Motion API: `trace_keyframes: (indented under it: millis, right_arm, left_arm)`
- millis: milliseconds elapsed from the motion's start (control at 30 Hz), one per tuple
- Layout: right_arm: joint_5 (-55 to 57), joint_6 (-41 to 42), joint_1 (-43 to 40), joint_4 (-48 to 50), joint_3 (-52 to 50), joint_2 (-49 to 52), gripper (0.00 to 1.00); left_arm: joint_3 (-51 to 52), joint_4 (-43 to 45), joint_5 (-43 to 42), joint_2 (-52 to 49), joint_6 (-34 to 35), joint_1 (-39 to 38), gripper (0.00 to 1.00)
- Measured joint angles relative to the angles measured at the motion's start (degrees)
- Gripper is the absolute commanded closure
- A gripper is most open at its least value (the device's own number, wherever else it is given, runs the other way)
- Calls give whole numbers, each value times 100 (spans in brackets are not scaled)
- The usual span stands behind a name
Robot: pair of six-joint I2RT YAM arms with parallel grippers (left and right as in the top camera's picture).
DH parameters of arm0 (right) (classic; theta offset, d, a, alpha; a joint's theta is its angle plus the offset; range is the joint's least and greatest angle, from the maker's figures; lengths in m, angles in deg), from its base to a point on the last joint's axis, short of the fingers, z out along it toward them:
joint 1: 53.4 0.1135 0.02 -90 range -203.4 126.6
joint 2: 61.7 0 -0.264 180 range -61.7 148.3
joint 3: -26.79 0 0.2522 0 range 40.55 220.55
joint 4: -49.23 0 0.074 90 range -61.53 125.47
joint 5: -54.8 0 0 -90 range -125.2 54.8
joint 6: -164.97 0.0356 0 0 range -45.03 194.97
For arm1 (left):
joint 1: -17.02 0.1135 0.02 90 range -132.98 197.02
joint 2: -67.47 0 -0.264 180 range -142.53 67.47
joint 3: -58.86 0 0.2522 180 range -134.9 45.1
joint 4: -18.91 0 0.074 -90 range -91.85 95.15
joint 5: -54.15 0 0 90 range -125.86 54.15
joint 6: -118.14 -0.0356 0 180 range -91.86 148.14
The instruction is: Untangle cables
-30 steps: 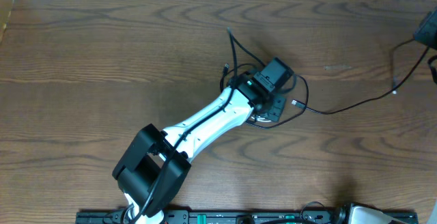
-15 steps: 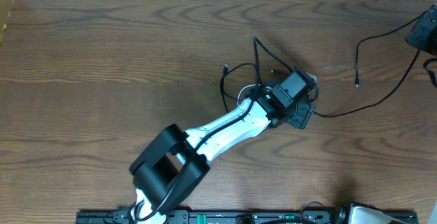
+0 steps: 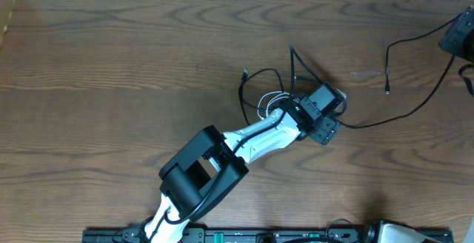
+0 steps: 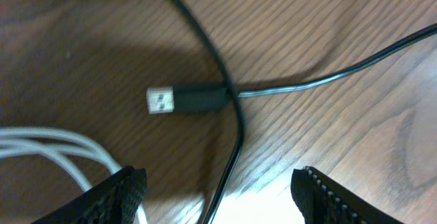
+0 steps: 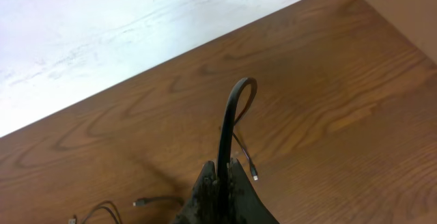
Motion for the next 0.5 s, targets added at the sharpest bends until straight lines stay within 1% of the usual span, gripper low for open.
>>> trace_keyframes:
  millis: [133,367,467,500]
  right_arm:
    - [0,0,0,-13,0,0,99]
    - [0,0,0,-15,0,0,99]
    - [0,0,0,-15,0,0,99]
    - [0,0,0,-15,0,0,99]
  left_arm:
    - [0,192,2,0,-227,-76,27]
    - [0,271,9,-136,-612,-249,28]
    - [0,254,24,-293,-671,-278,32]
    - [0,251,66,-343,-734,-286,38]
